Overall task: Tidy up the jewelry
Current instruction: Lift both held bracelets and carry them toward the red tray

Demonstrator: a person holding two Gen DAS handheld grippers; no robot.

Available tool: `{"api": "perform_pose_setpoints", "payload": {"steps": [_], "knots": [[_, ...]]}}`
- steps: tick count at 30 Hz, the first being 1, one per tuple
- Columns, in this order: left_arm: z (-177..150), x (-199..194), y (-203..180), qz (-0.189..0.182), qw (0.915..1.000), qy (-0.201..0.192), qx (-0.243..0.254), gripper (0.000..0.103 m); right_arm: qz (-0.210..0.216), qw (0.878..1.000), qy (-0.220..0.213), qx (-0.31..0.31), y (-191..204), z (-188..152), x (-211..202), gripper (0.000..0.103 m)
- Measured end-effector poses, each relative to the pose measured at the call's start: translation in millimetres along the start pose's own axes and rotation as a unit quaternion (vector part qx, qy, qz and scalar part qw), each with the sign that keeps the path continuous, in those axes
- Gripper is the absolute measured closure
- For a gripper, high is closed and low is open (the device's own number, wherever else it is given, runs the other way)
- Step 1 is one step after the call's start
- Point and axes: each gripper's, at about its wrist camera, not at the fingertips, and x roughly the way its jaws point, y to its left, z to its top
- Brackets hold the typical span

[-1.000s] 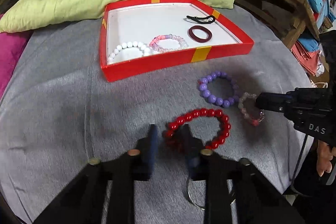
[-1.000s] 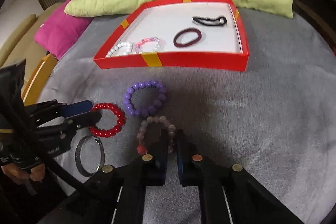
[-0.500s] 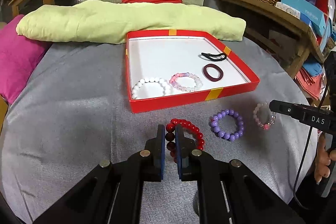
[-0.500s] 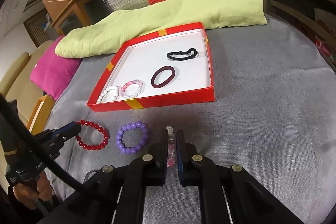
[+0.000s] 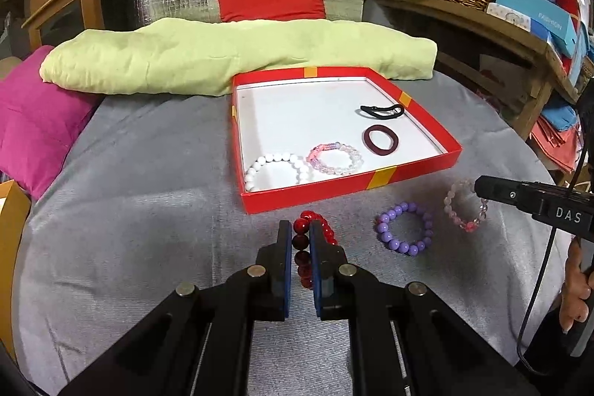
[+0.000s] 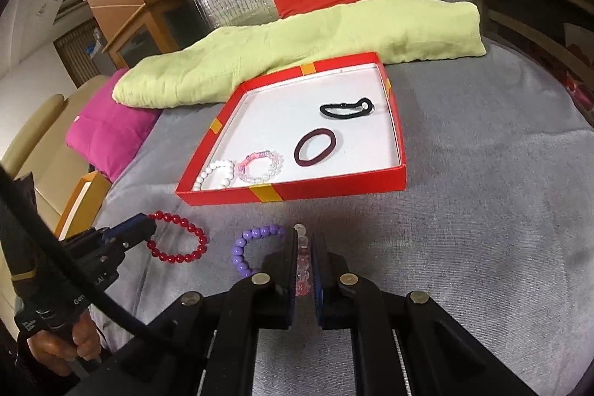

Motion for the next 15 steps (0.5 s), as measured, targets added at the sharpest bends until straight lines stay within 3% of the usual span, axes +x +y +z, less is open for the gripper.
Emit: {"api": "perform_pose_setpoints", "payload": {"steps": [15], "knots": [[1.8, -0.2, 5.8, 0.066, 0.9978, -0.006, 0.006, 0.094, -0.007, 1.0, 0.003, 0.003, 7.3, -1.2, 9.1, 0.095]]}}
